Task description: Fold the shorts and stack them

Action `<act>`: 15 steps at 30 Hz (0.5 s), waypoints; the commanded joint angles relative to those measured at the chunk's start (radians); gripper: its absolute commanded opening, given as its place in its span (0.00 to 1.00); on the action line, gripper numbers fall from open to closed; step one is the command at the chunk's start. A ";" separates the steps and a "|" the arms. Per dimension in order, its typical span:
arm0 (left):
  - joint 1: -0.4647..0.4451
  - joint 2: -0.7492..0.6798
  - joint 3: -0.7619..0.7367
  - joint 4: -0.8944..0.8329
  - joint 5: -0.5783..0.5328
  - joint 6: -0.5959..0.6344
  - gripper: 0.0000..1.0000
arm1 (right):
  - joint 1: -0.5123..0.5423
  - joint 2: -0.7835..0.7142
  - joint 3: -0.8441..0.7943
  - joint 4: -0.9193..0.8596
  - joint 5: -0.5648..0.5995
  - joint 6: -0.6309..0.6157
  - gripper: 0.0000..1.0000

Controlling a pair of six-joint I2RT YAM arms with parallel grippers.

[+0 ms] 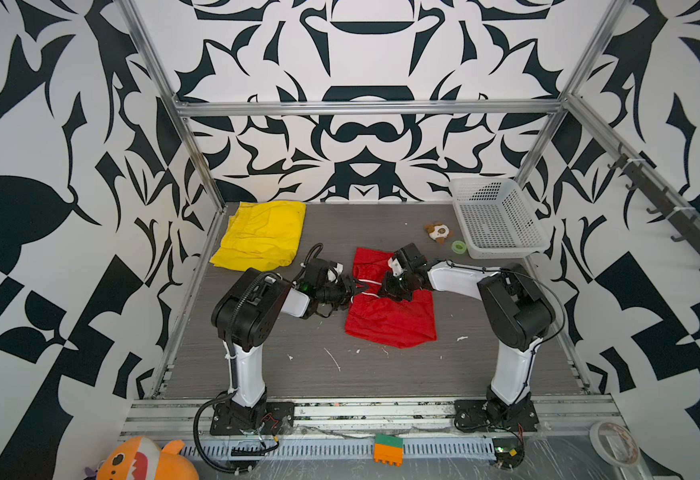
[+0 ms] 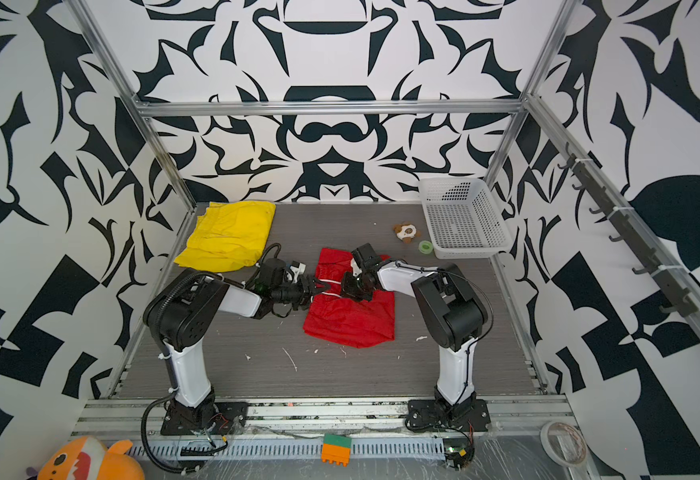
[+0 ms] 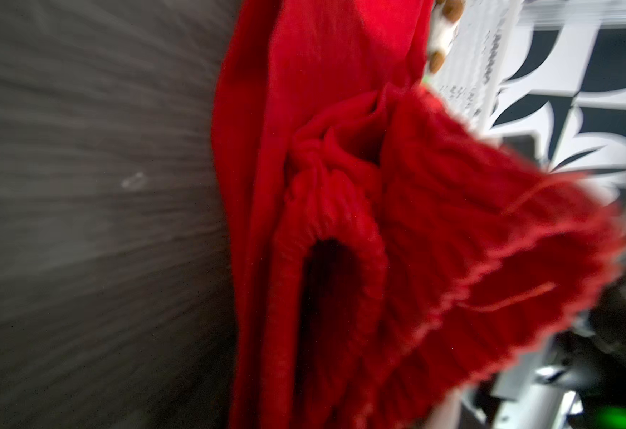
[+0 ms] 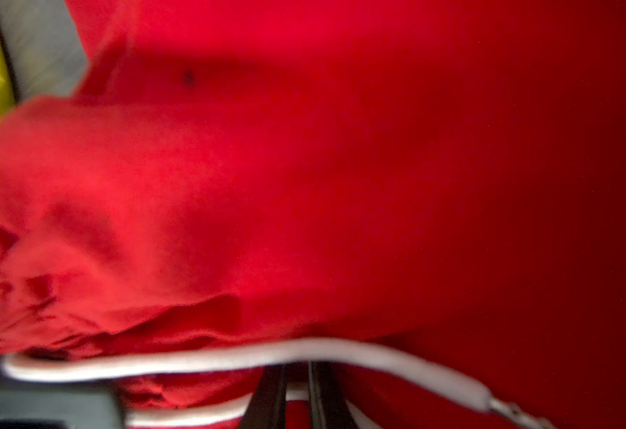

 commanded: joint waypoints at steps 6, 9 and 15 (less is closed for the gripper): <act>0.014 -0.108 0.202 -0.455 -0.034 0.241 0.17 | 0.008 -0.161 -0.061 -0.001 0.045 -0.019 0.26; 0.036 -0.135 0.353 -0.772 -0.079 0.458 0.07 | -0.013 -0.286 -0.113 -0.022 0.091 -0.036 0.37; 0.110 -0.094 0.705 -1.312 -0.225 0.845 0.00 | -0.101 -0.511 -0.256 -0.074 0.109 -0.047 0.39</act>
